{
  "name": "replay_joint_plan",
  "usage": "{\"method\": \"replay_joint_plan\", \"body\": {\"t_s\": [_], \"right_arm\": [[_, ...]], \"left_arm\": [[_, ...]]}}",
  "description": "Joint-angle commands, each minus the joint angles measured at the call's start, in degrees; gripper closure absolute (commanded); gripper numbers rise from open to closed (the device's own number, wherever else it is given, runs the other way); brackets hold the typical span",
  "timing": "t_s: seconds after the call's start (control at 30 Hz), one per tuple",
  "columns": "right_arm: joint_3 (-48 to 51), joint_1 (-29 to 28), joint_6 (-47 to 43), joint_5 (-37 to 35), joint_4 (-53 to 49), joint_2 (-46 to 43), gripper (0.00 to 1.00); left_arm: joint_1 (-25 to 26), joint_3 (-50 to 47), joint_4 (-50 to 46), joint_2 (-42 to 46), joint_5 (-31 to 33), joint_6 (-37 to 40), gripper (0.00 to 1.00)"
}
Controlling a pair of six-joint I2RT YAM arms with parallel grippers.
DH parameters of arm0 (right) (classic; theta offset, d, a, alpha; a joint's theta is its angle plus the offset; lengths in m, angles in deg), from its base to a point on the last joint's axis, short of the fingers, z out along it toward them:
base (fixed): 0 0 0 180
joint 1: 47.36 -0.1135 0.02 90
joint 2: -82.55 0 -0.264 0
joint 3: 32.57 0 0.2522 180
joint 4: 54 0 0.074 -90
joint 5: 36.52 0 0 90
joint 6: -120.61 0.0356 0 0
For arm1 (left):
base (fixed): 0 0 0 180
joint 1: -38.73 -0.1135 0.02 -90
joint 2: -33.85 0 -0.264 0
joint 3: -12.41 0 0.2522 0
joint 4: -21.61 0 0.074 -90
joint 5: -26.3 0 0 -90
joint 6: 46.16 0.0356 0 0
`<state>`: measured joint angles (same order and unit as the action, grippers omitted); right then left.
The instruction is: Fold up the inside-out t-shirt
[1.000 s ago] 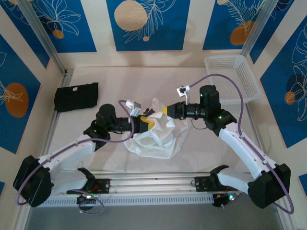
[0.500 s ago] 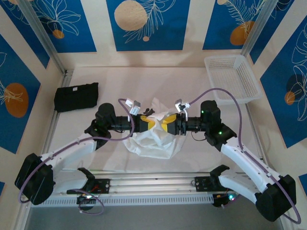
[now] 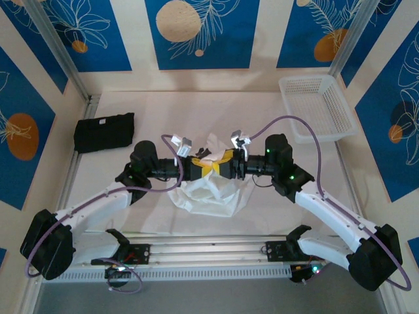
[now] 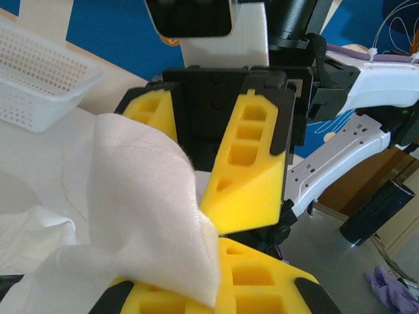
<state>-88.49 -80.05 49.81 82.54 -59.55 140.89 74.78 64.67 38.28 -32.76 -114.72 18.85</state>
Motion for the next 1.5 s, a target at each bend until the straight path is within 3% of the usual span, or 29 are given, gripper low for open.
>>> {"method": "replay_joint_plan", "body": {"t_s": [0.0,0.17,0.43,0.7,0.9,0.97,1.07,1.3,1.47], "right_arm": [[-1.8,-0.3,-0.7,-0.8,2.4,0.0,0.60],[-2.1,0.1,0.1,0.3,3.2,0.4,0.62],[-5.4,0.9,4.2,3.6,1.6,0.2,0.99],[-10.7,1.7,4.9,9.7,-11.2,-0.3,1.00],[-11.9,1.8,10.6,11.4,-10.9,1.2,1.00],[-12.4,1.7,12.4,11.5,-10.4,2.2,1.00],[-12.3,1.4,15.3,8.0,-9.6,3.5,1.00],[-11.2,1.5,24.3,0.6,-5.3,6.7,1.00],[-11.0,1.3,27.2,-0.4,-2.6,8.6,1.00]], "left_arm": [[-0.5,0.3,0.2,0.2,-2.1,1.3,1.00],[-0.4,0.2,0.3,0.2,-2.2,1.4,1.00],[-0.5,0.2,-4.8,0.2,1.0,5.4,1.00],[-0.5,1.8,-17.1,1.7,11.6,12.9,0.91],[-0.5,2.5,-21.9,2.8,18.7,14.7,0.82],[-0.5,2.9,-23.5,3.1,21.7,14.8,0.75],[0.1,3.8,-25.9,4.4,26.7,13.8,0.67],[6.7,3.6,-33.5,12.7,43.0,14.5,0.59],[12.2,4.8,-36.0,13.1,44.9,14.6,0.57]]}}
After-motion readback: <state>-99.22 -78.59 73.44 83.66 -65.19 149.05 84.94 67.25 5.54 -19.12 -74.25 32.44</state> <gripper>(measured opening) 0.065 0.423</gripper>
